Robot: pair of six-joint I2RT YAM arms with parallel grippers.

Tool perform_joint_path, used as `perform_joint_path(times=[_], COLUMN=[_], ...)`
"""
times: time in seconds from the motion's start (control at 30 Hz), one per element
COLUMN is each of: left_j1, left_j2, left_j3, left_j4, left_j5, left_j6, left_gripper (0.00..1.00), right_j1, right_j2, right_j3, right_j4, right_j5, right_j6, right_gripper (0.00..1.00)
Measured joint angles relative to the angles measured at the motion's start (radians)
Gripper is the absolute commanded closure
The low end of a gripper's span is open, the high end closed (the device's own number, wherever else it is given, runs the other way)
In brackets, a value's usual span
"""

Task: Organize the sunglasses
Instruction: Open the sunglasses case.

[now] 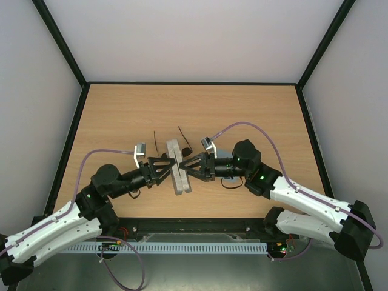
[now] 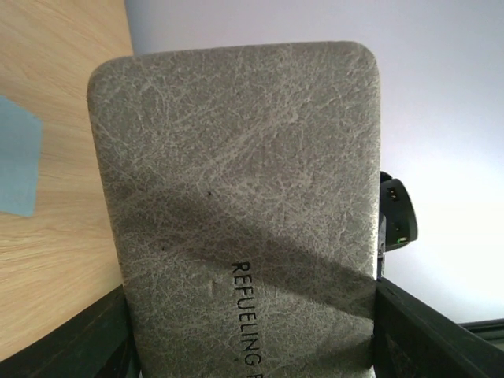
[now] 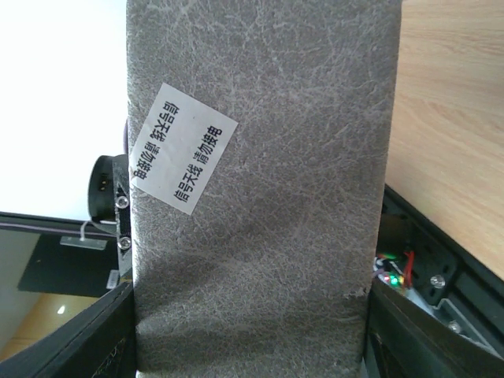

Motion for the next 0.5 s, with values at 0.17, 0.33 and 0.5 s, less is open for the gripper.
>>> perform_joint_path(times=[0.17,0.33,0.5], left_j1=[0.001,0.002,0.002], left_j2=[0.012,0.039,0.073], left_j3=[0.023,0.061,0.093], left_j4=[-0.074,-0.166,-0.236], left_j5=[-0.013,-0.027,-0.035], left_j6=[0.019,0.047,0.071], left_gripper=[0.37,0.36,0.34], right_j1=[0.0,0.0,0.0], right_j2=[-0.004,-0.006,-0.004], right_j3=[0.044,0.09,0.125], right_j4=[-0.143,-0.29,-0.407], right_j5=[0.027,0.068,0.106], right_j6=[-0.073,-0.149,-0.211], right_gripper=[0.74,0.74,0.74])
